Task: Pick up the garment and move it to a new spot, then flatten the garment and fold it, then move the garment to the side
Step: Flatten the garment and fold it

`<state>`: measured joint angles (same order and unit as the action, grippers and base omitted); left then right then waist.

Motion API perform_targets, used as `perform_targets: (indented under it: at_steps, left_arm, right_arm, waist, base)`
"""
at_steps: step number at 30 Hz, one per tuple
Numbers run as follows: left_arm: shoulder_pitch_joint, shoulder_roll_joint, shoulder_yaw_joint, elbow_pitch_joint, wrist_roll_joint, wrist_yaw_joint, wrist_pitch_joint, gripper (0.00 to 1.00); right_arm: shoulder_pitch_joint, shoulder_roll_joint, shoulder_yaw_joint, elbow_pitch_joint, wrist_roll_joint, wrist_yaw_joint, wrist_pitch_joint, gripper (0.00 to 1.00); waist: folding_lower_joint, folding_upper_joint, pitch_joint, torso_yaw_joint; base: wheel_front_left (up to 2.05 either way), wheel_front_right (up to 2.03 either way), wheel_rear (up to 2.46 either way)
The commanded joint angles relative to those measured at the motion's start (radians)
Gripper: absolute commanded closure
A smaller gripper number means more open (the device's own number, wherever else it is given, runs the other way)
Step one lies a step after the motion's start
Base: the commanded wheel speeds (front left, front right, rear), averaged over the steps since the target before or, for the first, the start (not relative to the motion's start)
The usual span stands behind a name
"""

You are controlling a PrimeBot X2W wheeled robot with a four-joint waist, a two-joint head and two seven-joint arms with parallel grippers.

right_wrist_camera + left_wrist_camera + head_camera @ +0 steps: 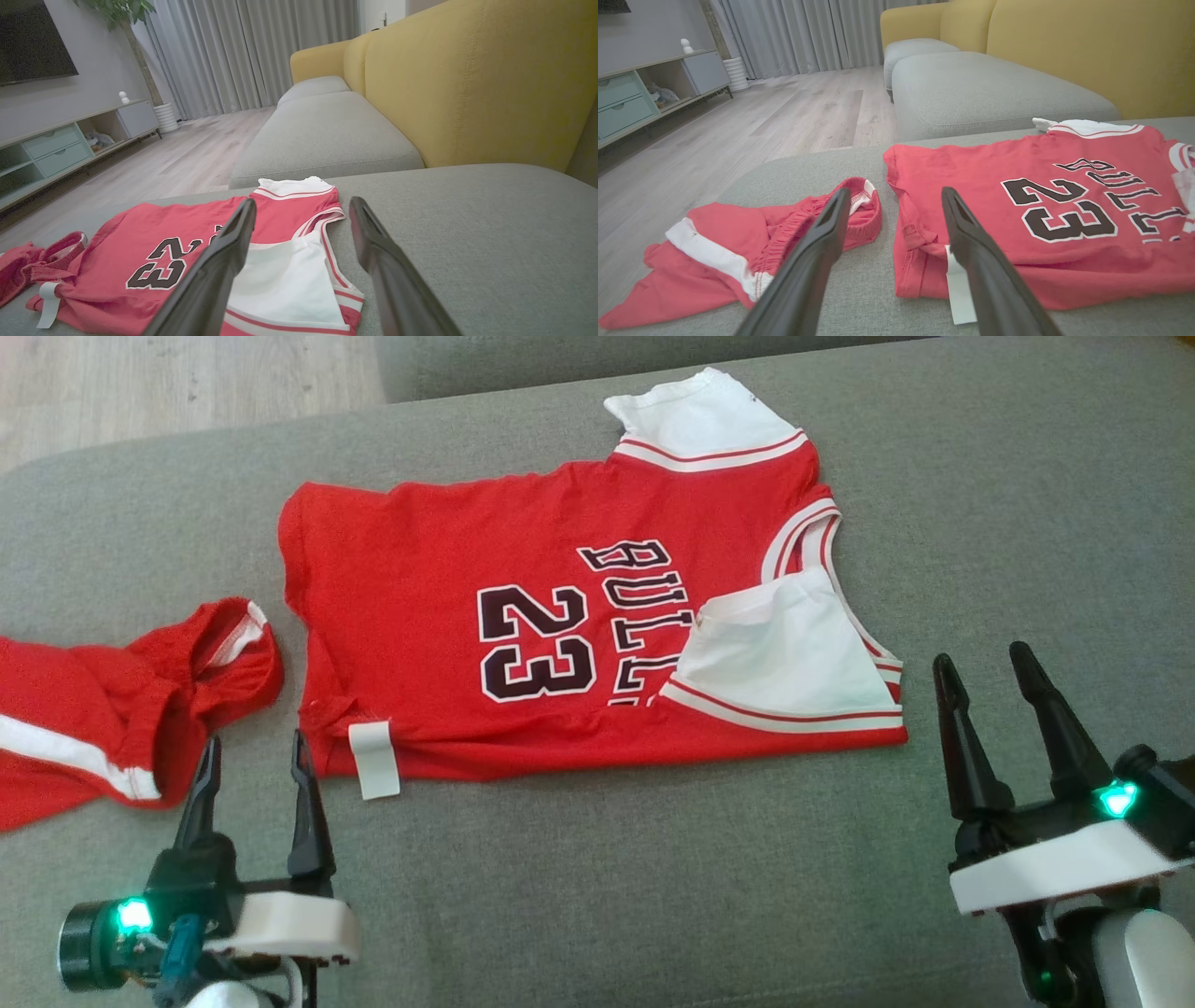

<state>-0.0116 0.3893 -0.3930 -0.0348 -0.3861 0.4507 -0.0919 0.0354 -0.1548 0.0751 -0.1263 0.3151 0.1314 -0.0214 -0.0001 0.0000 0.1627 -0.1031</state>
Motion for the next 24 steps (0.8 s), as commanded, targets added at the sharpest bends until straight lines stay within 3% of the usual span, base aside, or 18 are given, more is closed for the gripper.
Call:
perform_targets:
  at_steps: [1,8,17,24]
  left_arm:
    - [-0.02,0.028,0.033,-0.03,-0.004,0.006,0.004,0.0]
    - [-0.034,0.043,0.018,-0.01,-0.02,-0.012,0.065,0.0]
    - [-0.141,0.022,0.008,0.179,-0.154,-0.146,0.182,0.0]
    - [-0.23,0.018,0.002,0.298,-0.193,-0.204,0.234,0.0]
  right_arm:
    - [-0.006,-0.003,0.014,-0.043,-0.006,-0.001,0.003,0.0]
    - [-0.007,-0.007,0.002,-0.026,0.004,-0.001,0.03,0.0]
    - [-0.049,-0.032,0.021,0.155,0.039,-0.001,0.077,0.0]
    - [-0.15,-0.057,0.077,0.319,0.076,-0.001,0.086,0.0]
  waist:
    - [0.0001,0.0,0.002,-0.001]
    - [0.0001,0.0,0.014,-0.003]
    - [0.0001,0.0,0.057,-0.008]
    - [0.0001,0.0,0.09,-0.01]
  base:
    - [0.0,0.0,0.0]
    - [0.0,0.0,0.0]
    - [0.0,0.0,0.0]
    - [0.0,0.0,0.0]
